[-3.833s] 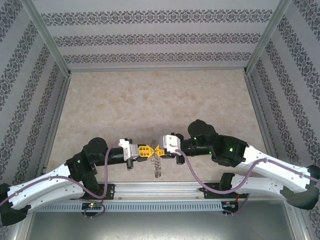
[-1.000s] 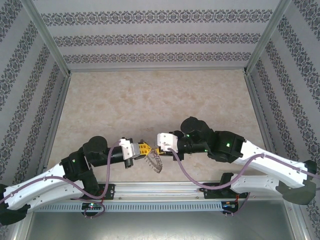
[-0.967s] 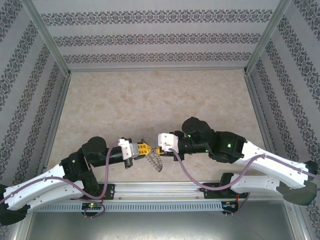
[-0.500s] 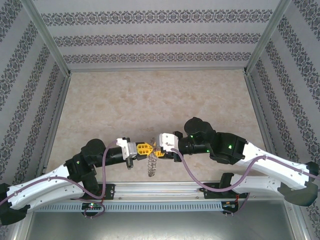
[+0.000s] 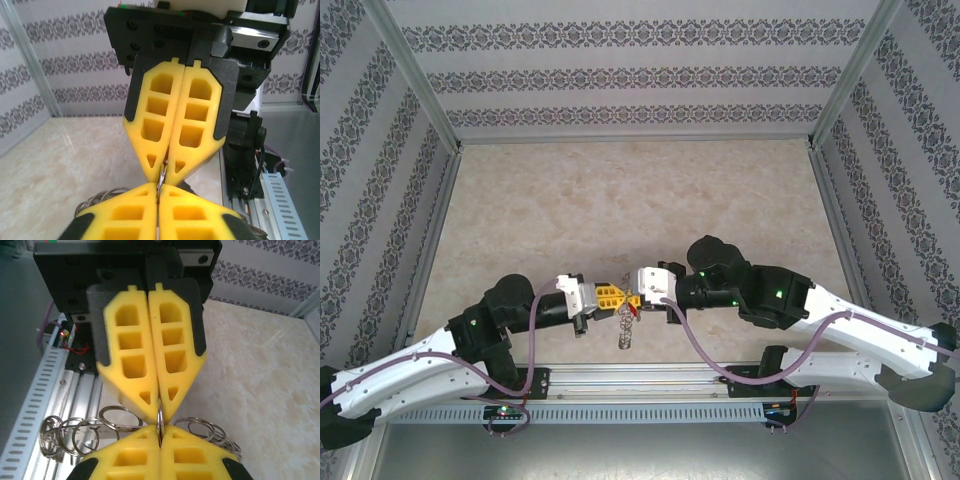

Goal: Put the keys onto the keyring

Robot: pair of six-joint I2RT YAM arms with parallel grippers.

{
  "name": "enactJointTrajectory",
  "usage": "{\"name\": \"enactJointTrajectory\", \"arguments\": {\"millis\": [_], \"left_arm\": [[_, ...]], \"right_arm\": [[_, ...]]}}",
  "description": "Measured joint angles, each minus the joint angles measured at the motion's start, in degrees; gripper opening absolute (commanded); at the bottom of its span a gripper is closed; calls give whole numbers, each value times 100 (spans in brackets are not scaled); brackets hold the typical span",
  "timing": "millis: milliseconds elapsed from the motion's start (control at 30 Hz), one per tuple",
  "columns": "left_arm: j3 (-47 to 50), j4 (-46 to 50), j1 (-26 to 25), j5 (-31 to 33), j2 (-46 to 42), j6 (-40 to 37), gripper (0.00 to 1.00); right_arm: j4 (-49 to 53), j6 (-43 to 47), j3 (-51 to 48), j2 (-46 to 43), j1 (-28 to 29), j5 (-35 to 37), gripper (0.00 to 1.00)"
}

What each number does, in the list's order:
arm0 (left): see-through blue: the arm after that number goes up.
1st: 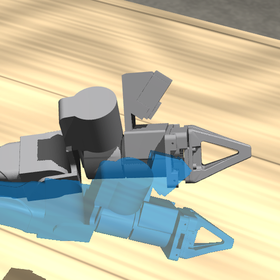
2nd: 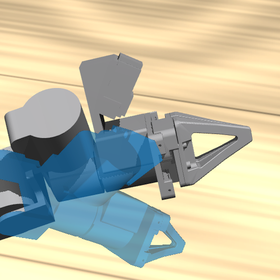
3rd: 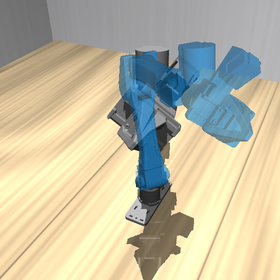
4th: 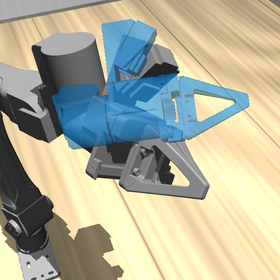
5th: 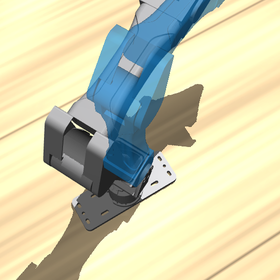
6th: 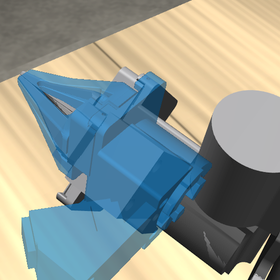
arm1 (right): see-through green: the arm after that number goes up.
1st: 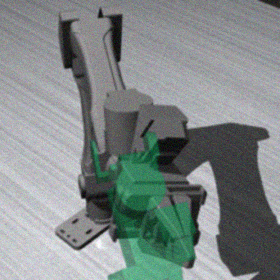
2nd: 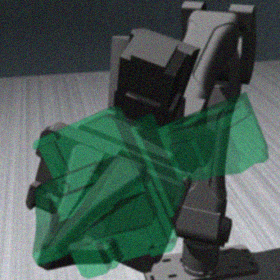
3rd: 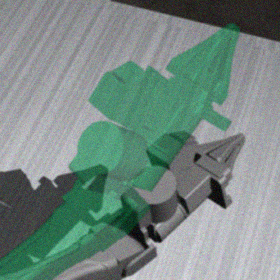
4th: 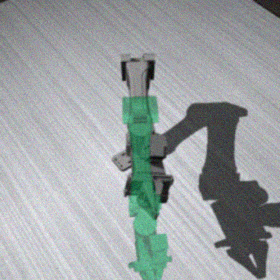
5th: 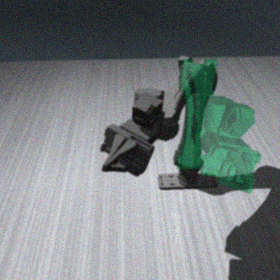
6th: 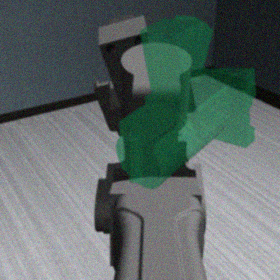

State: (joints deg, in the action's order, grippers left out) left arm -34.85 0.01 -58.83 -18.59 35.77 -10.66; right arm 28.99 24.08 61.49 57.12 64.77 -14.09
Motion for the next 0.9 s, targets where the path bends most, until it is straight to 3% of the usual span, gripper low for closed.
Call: {"name": "enactJointTrajectory", "arguments": {"millis": [300, 533, 900], "left_arm": [[-1005, 1279, -96, 369, 815, -684, 19], [-1019, 1657, -120, 507, 879, -879, 19], [-1019, 1779, -125, 577, 817, -938, 7]], "right_arm": [[638, 278, 289, 481, -2, 424, 0], [737, 334, 293, 461, -2, 444, 0], [737, 334, 306, 415, -2, 417, 0]]}}
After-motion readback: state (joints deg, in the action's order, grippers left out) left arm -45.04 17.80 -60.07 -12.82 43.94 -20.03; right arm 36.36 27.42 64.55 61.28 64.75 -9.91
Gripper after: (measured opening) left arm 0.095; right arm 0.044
